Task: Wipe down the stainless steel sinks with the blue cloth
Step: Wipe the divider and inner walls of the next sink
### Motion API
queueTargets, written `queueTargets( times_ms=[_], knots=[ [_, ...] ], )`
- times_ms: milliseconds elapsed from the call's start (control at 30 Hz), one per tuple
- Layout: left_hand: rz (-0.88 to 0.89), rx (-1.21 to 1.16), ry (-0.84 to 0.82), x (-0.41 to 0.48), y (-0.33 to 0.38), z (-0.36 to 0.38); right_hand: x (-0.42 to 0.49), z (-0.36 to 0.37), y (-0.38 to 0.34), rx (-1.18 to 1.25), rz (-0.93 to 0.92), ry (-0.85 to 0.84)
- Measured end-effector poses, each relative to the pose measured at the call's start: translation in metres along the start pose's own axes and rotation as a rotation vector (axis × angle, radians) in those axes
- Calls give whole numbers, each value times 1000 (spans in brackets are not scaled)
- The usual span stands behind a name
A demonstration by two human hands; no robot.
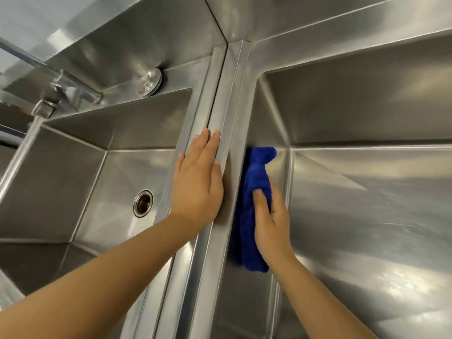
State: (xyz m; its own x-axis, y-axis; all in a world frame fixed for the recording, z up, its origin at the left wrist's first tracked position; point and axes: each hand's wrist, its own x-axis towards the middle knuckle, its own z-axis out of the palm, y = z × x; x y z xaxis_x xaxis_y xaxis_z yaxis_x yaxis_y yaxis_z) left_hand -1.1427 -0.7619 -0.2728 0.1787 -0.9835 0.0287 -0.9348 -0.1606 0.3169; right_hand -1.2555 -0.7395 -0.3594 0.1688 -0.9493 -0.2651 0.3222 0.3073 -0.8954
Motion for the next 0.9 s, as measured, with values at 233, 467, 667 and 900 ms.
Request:
queueTargets(
  times_ms=[233,467,667,900],
  knots=[
    [19,-66,33,3,-4,2,-14,0,2,37,94,55],
    [1,-70,31,3,-4,1,-9,2,14,15,-51,16],
    [4,-64,26,2,-3,0,27,-19,51,46,309,168],
    [8,-67,25,3,-4,1,-7,5,1,-5,-153,-14]
  ],
)
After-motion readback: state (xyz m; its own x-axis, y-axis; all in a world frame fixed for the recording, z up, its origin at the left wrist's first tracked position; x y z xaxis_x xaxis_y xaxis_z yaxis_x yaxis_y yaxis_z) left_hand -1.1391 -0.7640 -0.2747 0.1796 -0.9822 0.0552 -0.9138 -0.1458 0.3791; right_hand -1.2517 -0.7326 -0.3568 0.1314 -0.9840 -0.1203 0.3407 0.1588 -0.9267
